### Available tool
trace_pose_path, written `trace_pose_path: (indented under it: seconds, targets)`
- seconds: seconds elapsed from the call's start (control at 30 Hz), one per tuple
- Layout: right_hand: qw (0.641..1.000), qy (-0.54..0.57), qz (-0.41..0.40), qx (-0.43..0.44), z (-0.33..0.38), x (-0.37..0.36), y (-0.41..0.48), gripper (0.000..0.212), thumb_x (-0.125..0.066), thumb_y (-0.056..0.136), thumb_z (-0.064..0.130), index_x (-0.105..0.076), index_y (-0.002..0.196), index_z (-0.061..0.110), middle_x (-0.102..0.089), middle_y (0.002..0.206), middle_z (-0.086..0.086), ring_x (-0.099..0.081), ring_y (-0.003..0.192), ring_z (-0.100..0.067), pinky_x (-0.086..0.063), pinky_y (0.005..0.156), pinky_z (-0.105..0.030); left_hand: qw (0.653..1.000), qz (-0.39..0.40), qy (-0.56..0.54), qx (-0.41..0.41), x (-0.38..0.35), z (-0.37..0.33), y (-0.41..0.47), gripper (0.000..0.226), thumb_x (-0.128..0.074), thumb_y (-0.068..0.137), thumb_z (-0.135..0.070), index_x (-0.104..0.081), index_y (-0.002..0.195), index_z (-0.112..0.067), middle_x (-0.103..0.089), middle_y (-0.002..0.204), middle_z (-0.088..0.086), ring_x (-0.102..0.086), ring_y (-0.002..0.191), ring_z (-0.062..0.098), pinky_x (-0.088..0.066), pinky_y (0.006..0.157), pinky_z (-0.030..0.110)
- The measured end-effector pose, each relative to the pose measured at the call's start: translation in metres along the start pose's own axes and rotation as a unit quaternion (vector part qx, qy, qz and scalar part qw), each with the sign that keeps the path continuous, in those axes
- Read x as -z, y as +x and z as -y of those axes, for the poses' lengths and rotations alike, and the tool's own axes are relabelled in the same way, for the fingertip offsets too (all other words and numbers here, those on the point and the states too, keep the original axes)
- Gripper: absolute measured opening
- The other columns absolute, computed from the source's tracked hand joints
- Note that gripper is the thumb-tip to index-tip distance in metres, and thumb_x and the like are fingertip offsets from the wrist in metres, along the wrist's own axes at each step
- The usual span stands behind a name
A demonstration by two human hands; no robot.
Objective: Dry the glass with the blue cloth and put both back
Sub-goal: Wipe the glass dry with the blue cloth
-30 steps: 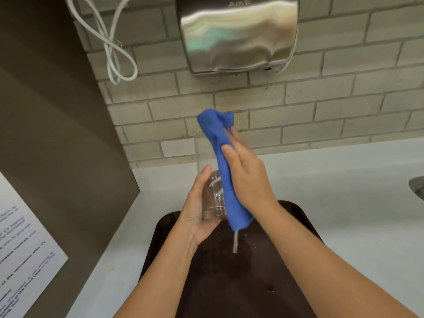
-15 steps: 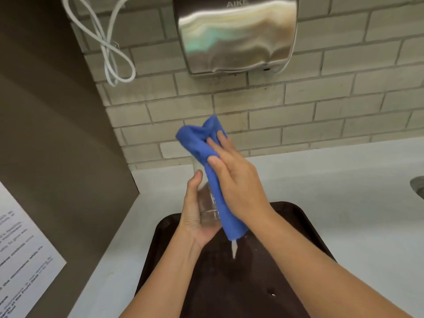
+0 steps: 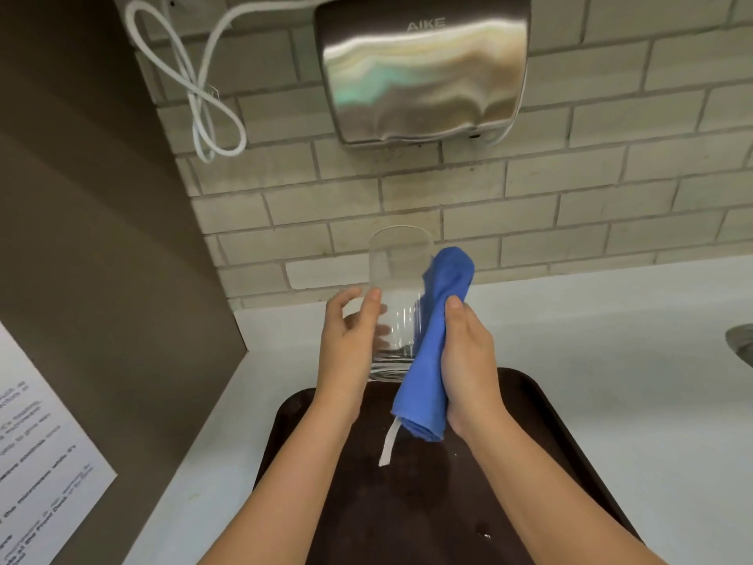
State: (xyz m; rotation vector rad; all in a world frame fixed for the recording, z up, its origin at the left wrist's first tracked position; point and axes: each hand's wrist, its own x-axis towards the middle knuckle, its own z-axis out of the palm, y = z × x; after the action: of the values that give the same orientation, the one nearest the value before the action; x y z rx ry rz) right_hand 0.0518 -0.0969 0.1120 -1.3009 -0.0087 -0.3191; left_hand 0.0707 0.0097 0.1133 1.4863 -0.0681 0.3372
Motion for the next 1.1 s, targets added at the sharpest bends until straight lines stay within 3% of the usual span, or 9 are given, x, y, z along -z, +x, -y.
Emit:
trace_pose_path:
  seconds: [0.2,0.33,0.4,0.53,0.67,0.8,0.87,1.0,1.1]
  targets:
    - [0.981,-0.089,0.088,0.147,0.001,-0.01,-0.026,0.032,-0.032,0.095,0.031,-0.049,0.121,0.025,-0.062,0.109,0.005,-0.056,0.099,0.007,-0.044,0.084,-0.007,0.996,0.064,0.02,0.064,0.004,-0.006,-0.015,0.091,-0.06,0.051,-0.071,-0.041,0.127,-0.025,-0.065,0.11,-0.001,-0.066,0.093,0.012,-0.054,0.078,0.032]
    - [0.953,-0.151,0.131,0.228,0.018,-0.015,-0.023,0.042,-0.031,0.096,0.027,-0.028,0.138,0.029,-0.025,0.148,0.014,-0.022,0.135,0.003,-0.02,0.11,-0.011,0.977,0.137,-0.13,0.094,0.009,-0.007,-0.018,0.063,-0.072,0.053,-0.057,-0.067,0.105,-0.023,-0.074,0.097,0.002,-0.069,0.091,0.015,-0.056,0.076,0.03]
    - [0.945,-0.161,0.124,0.258,0.034,-0.019,-0.007,0.039,-0.034,0.096,0.024,-0.039,0.134,0.021,-0.035,0.138,0.015,-0.032,0.128,0.002,-0.025,0.104,-0.01,0.959,0.189,-0.19,0.092,0.012,-0.008,-0.019,0.039,-0.075,0.059,-0.049,-0.073,0.089,-0.025,-0.076,0.082,-0.002,-0.071,0.078,0.013,-0.058,0.067,0.026]
    - [0.989,-0.019,0.089,0.119,0.049,-0.022,0.018,0.026,-0.038,0.094,0.027,-0.062,0.086,0.021,-0.059,0.069,-0.01,-0.057,0.065,-0.017,-0.045,0.065,-0.017,0.956,0.198,-0.205,0.067,0.012,-0.016,-0.015,0.042,-0.079,0.055,-0.039,-0.07,0.092,-0.022,-0.075,0.083,-0.001,-0.07,0.077,0.015,-0.057,0.065,0.03]
    - [0.996,0.006,0.088,-0.002,0.024,-0.011,-0.001,0.029,-0.038,0.094,0.034,-0.059,0.078,0.021,-0.061,0.079,-0.005,-0.059,0.073,-0.015,-0.048,0.069,-0.025,0.988,0.096,-0.121,0.026,0.009,-0.015,-0.006,0.03,-0.071,0.061,-0.037,-0.069,0.09,-0.028,-0.072,0.095,-0.001,-0.065,0.096,0.023,-0.051,0.085,0.037]
    - [0.985,-0.05,0.117,0.112,0.007,-0.008,-0.031,0.03,-0.039,0.093,0.032,-0.055,0.118,0.03,-0.061,0.12,0.01,-0.055,0.109,0.003,-0.041,0.085,-0.001,0.986,0.099,-0.119,0.062,0.01,-0.009,-0.003,0.027,-0.072,0.06,-0.041,-0.07,0.082,-0.025,-0.073,0.076,-0.005,-0.067,0.077,0.014,-0.053,0.067,0.028]
    - [0.974,-0.078,0.13,0.166,0.02,-0.011,-0.023,0.038,-0.036,0.095,0.026,-0.04,0.133,0.03,-0.045,0.139,0.011,-0.042,0.125,0.003,-0.034,0.1,-0.008,0.976,0.146,-0.145,0.074,0.01,-0.007,-0.005,0.036,-0.072,0.06,-0.042,-0.069,0.091,-0.023,-0.074,0.079,-0.003,-0.068,0.077,0.014,-0.054,0.066,0.027]
    - [0.988,-0.037,0.085,0.121,0.049,-0.015,0.009,0.025,-0.038,0.094,0.027,-0.06,0.083,0.023,-0.061,0.076,0.007,-0.056,0.069,0.0,-0.045,0.066,-0.019,0.967,0.169,-0.183,0.047,0.005,-0.01,-0.007,0.038,-0.071,0.059,-0.039,-0.069,0.094,-0.023,-0.073,0.086,-0.002,-0.068,0.082,0.015,-0.056,0.069,0.029]
    - [0.996,-0.003,0.085,0.003,0.038,-0.012,0.014,0.031,-0.038,0.093,0.033,-0.06,0.074,0.023,-0.063,0.076,-0.001,-0.06,0.071,-0.012,-0.048,0.068,-0.025,0.986,0.073,-0.147,-0.009,0.002,-0.011,-0.005,0.051,-0.073,0.055,-0.038,-0.064,0.102,-0.022,-0.069,0.098,-0.002,-0.062,0.096,0.018,-0.051,0.084,0.031]
